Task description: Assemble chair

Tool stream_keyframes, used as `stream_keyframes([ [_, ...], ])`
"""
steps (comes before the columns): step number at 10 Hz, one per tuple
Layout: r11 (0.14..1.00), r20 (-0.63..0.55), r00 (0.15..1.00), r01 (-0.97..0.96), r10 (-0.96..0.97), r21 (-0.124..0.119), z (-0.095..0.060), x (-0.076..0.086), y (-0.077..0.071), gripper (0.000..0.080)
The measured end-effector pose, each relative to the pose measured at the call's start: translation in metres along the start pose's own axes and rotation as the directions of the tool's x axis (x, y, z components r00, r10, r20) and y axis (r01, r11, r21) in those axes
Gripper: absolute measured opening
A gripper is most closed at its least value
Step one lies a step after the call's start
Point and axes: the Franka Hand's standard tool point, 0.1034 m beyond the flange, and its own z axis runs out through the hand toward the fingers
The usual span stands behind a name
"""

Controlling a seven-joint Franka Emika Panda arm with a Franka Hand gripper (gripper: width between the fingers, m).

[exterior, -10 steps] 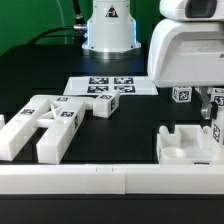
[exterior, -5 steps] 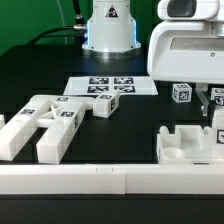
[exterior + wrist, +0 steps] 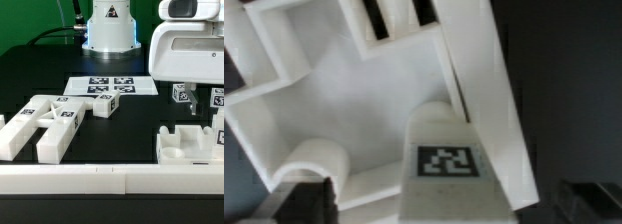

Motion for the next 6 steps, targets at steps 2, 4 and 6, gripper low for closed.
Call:
stream_keyframes([
  [2,0.977,-0.003,0.977,0.215,-0.215,-0.009,-0.0008,-0.0001,-0.0017,0.0645],
  [4,0.909,-0.002,0.909,0.416,-0.416,-0.015,-0.0006,0.0004,-0.0011,0.0649],
  [6,0.813,0.003,0.814,0.581,-0.581,-0.022,0.0001,-0.0015,-0.0042,0.0649],
])
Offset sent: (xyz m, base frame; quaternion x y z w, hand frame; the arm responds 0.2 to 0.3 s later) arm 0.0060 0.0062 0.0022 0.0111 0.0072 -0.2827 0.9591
